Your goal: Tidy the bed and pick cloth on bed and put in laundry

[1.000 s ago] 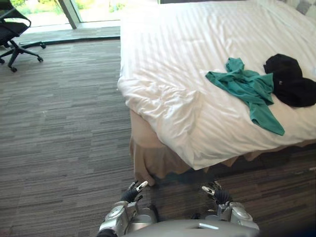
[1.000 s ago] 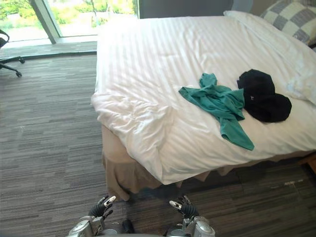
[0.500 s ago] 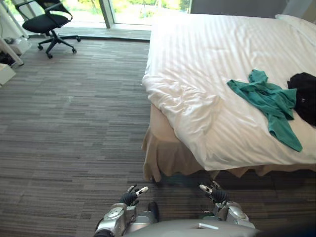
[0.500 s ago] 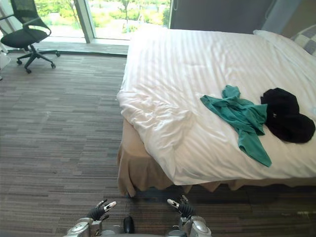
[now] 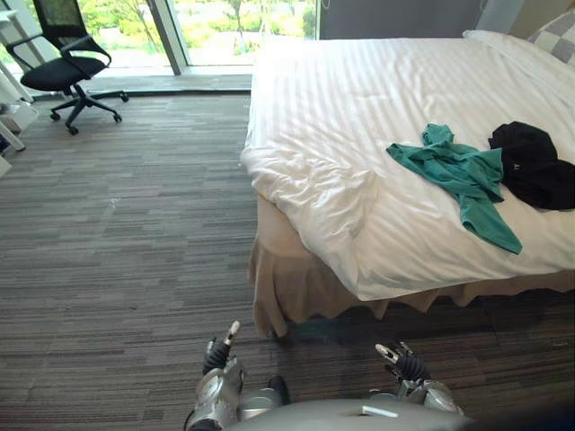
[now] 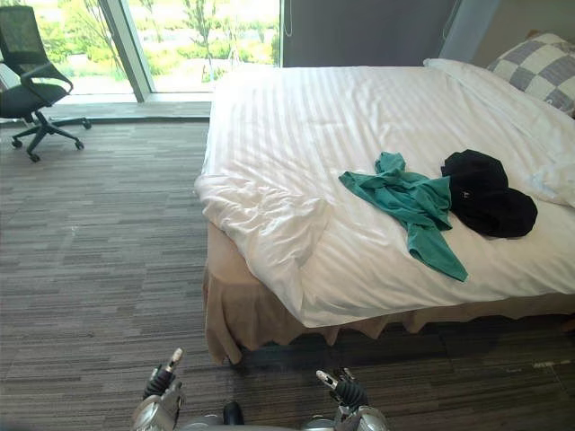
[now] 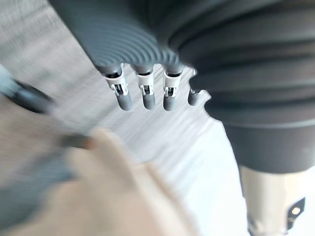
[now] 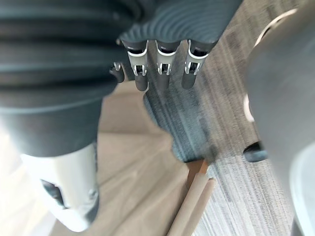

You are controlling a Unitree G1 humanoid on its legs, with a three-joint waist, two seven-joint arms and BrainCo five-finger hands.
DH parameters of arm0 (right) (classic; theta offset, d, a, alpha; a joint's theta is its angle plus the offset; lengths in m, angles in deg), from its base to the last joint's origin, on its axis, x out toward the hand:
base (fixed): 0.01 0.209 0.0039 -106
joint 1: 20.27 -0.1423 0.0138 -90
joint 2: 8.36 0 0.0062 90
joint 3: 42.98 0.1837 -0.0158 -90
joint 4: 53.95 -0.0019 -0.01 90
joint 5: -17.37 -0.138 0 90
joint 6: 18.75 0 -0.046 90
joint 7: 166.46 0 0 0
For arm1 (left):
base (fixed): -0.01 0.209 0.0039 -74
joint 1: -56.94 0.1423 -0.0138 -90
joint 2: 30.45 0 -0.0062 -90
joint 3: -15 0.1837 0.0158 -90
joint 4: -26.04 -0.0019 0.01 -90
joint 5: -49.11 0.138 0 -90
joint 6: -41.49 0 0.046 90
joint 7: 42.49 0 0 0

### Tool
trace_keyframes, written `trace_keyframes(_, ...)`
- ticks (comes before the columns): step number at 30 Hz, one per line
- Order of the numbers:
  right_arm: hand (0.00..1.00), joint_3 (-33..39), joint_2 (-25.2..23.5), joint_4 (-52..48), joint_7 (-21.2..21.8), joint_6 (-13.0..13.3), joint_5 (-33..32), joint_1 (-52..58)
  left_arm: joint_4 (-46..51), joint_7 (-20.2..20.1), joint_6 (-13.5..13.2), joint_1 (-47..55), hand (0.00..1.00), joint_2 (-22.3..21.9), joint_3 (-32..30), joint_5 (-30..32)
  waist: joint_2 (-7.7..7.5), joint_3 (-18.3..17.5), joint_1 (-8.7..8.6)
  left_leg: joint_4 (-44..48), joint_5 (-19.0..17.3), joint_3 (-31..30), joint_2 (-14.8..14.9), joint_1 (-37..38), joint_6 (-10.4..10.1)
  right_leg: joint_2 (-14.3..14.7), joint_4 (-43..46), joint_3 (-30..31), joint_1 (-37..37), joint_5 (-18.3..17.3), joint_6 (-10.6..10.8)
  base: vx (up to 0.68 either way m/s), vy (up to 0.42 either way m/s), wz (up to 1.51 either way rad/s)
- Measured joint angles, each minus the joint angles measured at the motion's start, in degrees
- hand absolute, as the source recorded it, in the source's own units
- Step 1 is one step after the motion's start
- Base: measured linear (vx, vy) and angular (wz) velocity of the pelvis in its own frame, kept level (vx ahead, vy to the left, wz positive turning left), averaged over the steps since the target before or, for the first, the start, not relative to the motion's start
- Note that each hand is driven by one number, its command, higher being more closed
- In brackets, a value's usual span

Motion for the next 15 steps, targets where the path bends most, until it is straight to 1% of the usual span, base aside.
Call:
trace_keyframes(1,0.00,0.41,0.09,-0.24,0.00,-0.44,-0.06,0.21,2.28,2.09,-3.09,-0.37,0.00,0.66,-2.58,-1.55,0.11,-0.05,-0.11,0.01,-0.11,0.37,-0.03,0.06,-0.16,0.03,-0.35,0.36,0.00,0.09,-0.13,0.15,-0.013,-0.13)
trace_keyframes(2,0.00,0.48,0.23,-0.23,-0.07,-0.62,-0.75,0.35,3.55,4.14,-5.02,-0.89,0.00,1.15,-4.69,-1.77,0.25,-0.12,-0.23,0.01,-0.15,0.49,-0.06,0.03,-0.22,0.05,-0.55,0.38,0.01,0.17,-0.27,0.13,-0.016,-0.09)
trace_keyframes(3,0.00,0.67,0.46,-0.43,-0.13,-1.10,-1.52,0.69,5.20,7.71,-7.27,-1.92,0.00,2.03,-7.70,-1.32,0.53,-0.18,-0.59,0.01,-0.33,0.61,-0.07,0.01,-0.48,0.10,-0.98,0.38,0.14,0.19,-0.30,0.09,-0.018,-0.03)
trace_keyframes(4,0.00,0.74,0.59,-0.66,-0.17,-1.19,-1.71,0.95,6.09,9.05,-7.64,-2.35,0.00,2.53,-9.12,-0.98,0.69,-0.22,-0.75,0.01,-0.40,0.66,-0.06,0.01,-0.58,0.13,-1.11,0.39,0.18,0.17,-0.32,0.08,-0.025,0.00)
trace_keyframes(5,0.00,0.89,0.74,-1.36,-0.26,-1.31,-1.88,1.59,7.86,11.50,-8.42,-3.29,0.00,3.78,-12.19,0.19,1.05,-0.17,-1.10,0.00,-0.57,0.67,-0.01,0.04,-0.81,0.25,-1.49,0.34,0.40,0.11,-0.44,0.06,-0.030,-0.01)
trace_keyframes(6,0.00,1.10,0.82,-1.48,-0.39,-1.32,-2.16,1.79,9.54,14.21,-8.38,-4.06,0.00,5.31,-14.83,2.69,1.45,-0.11,-1.37,0.00,-0.74,0.77,0.12,0.01,-1.05,0.42,-1.83,0.37,0.43,0.05,-0.54,0.05,-0.033,-0.02)
trace_keyframes(7,0.00,1.10,0.96,-1.60,-0.51,-1.31,-2.15,1.89,10.43,15.24,-8.28,-4.46,0.00,6.18,-16.16,3.86,1.58,-0.07,-1.45,0.00,-0.79,0.81,0.21,0.00,-1.12,0.50,-1.89,0.38,0.42,0.00,-0.62,0.04,-0.040,-0.03)
trace_keyframes(8,0.00,1.06,1.26,-2.00,-0.78,-1.30,-2.15,2.49,11.90,17.11,-7.97,-5.63,0.00,7.96,-18.08,6.47,1.87,-0.06,-1.49,0.00,-0.94,0.81,0.38,-0.03,-1.34,0.69,-1.99,0.36,0.36,-0.16,-0.87,0.03,-0.036,-0.01)
trace_keyframes(9,0.00,1.06,1.48,-2.48,-1.17,-1.28,-2.15,3.15,13.10,18.01,-7.30,-6.57,0.00,9.19,-19.05,8.19,2.09,-0.08,-1.40,0.00,-1.02,0.78,0.51,-0.05,-1.44,0.82,-2.04,0.34,0.28,-0.27,-1.05,0.03,-0.047,0.01)
trace_keyframes(10,0.00,0.98,2.01,-2.89,-1.43,-1.20,-2.15,3.90,14.70,18.58,-5.89,-7.47,0.00,10.85,-20.17,10.78,2.40,-0.11,-1.38,0.00,-1.18,0.76,0.66,-0.08,-1.65,0.88,-2.10,0.31,0.16,-0.44,-1.31,0.02,-0.035,0.00)
trace_keyframes(11,0.00,0.99,2.14,-2.91,-1.58,-1.19,-2.17,4.12,15.31,18.61,-5.32,-7.71,0.00,11.62,-20.48,11.77,2.54,-0.15,-1.41,0.00,-1.23,0.77,0.74,-0.13,-1.73,0.88,-2.14,0.32,0.11,-0.49,-1.38,0.05,-0.045,-0.01)
trace_keyframes(12,0.00,1.06,2.41,-2.98,-1.79,-1.05,-2.27,4.79,15.95,18.06,-3.29,-8.65,0.00,13.65,-20.63,15.53,2.86,-0.18,-1.43,0.00,-1.34,0.76,0.86,-0.18,-1.89,0.97,-2.24,0.31,0.07,-0.62,-1.56,0.06,-0.043,-0.01)
trace_keyframes(13,0.00,1.14,2.60,-3.19,-1.81,-1.00,-2.67,5.39,17.03,16.04,-0.48,-9.24,0.00,15.31,-20.57,19.95,3.18,-0.22,-1.48,0.00,-1.42,0.76,0.96,-0.28,-2.00,1.08,-2.36,0.29,0.03,-0.71,-1.66,0.06,-0.044,-0.01)
trace_keyframes(14,0.00,1.17,2.63,-3.37,-1.81,-0.98,-2.90,5.65,17.31,15.44,0.22,-9.50,0.00,15.74,-20.40,21.12,3.26,-0.24,-1.47,0.00,-1.45,0.77,0.98,-0.32,-2.04,1.10,-2.40,0.28,0.01,-0.74,-1.72,0.05,-0.041,0.02)
trace_keyframes(15,0.00,1.63,2.63,-3.75,-1.75,-0.73,-3.40,6.30,17.83,12.60,2.42,-10.89,0.00,17.28,-19.81,25.29,3.59,-0.26,-1.48,0.02,-1.49,0.75,1.02,-0.48,-2.11,1.22,-2.44,0.25,0.02,-0.82,-1.84,0.06,-0.039,0.02)
